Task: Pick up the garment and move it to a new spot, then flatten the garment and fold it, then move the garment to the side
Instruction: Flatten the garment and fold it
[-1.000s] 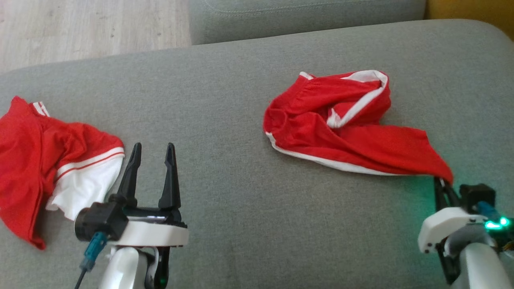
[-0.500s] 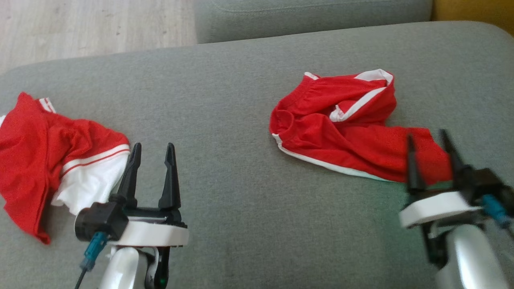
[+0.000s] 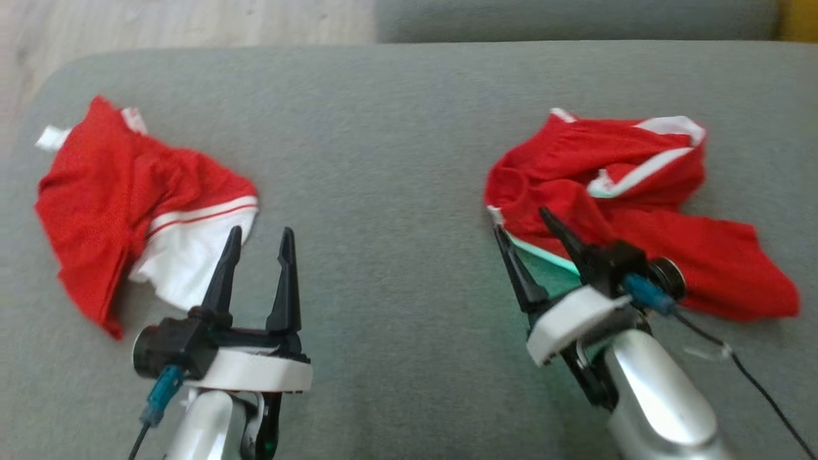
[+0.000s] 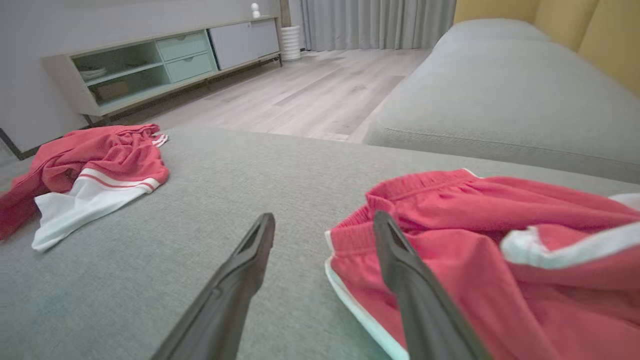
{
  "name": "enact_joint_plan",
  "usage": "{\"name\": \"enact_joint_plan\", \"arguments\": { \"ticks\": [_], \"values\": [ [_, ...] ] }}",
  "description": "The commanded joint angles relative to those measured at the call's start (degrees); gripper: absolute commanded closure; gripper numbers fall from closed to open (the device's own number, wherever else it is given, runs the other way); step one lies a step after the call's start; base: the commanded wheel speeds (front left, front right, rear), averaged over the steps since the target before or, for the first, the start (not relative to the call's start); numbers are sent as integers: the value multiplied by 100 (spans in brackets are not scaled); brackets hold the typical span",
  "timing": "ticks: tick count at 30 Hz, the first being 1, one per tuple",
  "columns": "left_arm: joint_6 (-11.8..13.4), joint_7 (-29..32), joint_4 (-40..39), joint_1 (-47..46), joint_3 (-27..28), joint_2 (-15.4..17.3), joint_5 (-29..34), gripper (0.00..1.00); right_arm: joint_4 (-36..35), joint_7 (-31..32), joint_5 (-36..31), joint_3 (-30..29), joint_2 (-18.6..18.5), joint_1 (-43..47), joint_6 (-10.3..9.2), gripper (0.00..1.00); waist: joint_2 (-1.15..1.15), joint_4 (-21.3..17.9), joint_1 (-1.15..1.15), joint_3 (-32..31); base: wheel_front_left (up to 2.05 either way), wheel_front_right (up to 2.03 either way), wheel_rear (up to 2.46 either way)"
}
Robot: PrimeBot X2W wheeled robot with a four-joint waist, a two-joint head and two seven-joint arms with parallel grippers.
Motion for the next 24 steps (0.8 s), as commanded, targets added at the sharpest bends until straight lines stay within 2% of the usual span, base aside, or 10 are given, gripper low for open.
{"name": "enact_joint_plan", "arguments": {
  "ticks": [1,7,12,18,24],
  "values": [
    [24,-55,-167,-320,85,16,-75,0,78,61,104,209,-4,-357,37,0,0,263,0,146,0,0,0],
    [68,-55,-165,-395,-38,16,-162,0,918,150,-92,213,-4,-816,37,0,0,581,0,269,0,0,0],
    [96,-55,-151,-429,-95,16,-206,0,1666,138,-232,-57,-4,-1153,37,0,0,805,0,345,0,0,0],
    [115,-55,-146,-454,-125,16,-227,0,2344,36,-364,-336,-4,-1437,37,0,0,915,0,395,0,0,0],
    [136,-55,-152,-476,-148,16,-241,0,2751,-82,-113,-100,-4,-1607,37,0,0,913,0,431,0,0,0]
  ]
}}
